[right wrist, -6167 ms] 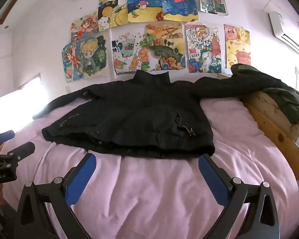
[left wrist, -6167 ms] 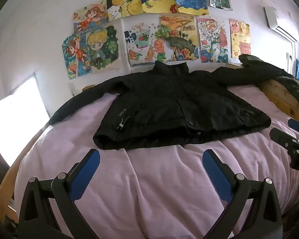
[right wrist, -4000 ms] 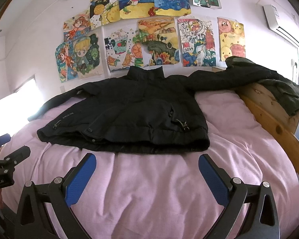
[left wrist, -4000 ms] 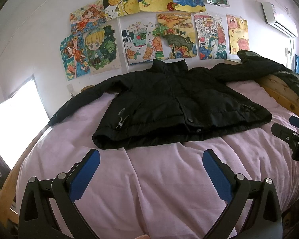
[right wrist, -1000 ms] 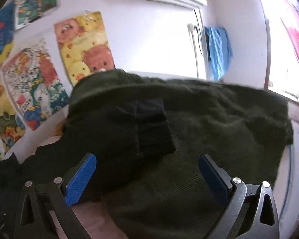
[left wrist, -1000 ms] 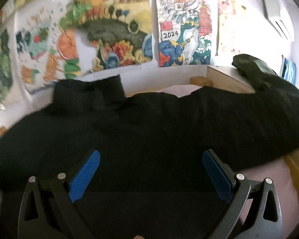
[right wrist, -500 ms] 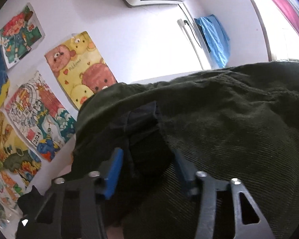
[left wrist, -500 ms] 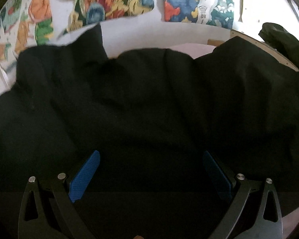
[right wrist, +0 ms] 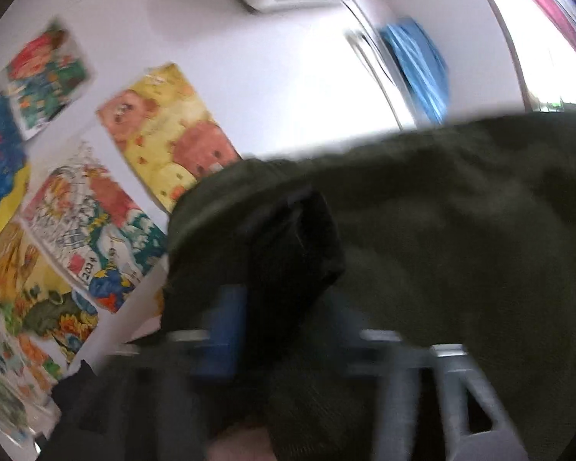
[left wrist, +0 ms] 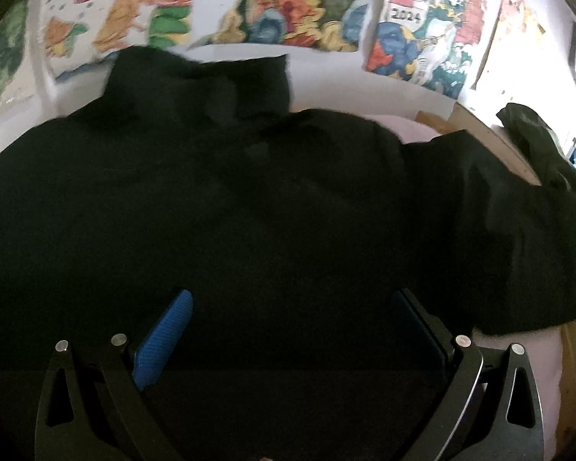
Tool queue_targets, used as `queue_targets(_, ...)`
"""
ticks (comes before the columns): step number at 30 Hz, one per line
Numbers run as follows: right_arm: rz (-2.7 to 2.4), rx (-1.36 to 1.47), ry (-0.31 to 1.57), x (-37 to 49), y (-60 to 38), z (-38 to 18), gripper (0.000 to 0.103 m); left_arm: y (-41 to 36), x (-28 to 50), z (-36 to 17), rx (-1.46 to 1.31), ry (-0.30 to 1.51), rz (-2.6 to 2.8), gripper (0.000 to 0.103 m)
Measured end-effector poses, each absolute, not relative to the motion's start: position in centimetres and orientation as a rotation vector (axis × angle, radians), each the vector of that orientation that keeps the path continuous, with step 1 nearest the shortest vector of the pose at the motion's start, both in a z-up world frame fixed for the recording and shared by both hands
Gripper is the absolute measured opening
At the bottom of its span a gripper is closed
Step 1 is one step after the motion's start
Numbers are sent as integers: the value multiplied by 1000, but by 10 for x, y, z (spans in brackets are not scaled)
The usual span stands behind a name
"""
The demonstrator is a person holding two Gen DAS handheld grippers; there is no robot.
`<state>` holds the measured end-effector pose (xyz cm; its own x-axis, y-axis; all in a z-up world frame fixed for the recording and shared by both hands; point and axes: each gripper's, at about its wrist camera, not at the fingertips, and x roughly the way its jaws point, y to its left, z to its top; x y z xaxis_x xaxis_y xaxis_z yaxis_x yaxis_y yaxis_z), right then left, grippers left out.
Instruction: Fold large clothes
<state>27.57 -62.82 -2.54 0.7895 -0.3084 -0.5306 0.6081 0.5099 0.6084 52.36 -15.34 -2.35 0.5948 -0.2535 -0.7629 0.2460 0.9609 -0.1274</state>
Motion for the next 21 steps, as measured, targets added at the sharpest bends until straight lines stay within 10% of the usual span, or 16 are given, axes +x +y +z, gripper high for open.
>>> queue_targets(4, -542, 830, 365, 290, -621, -21, 77, -138, 508, -24, -11, 909, -300, 101)
queue_targets(8, -565, 739, 407, 311, -609, -24, 22, -121, 491, -20, 8, 892, -324, 101)
queue_targets(21, -126, 274, 165, 358, -423, 70, 13, -6, 461, 5, -150, 792, -357, 101)
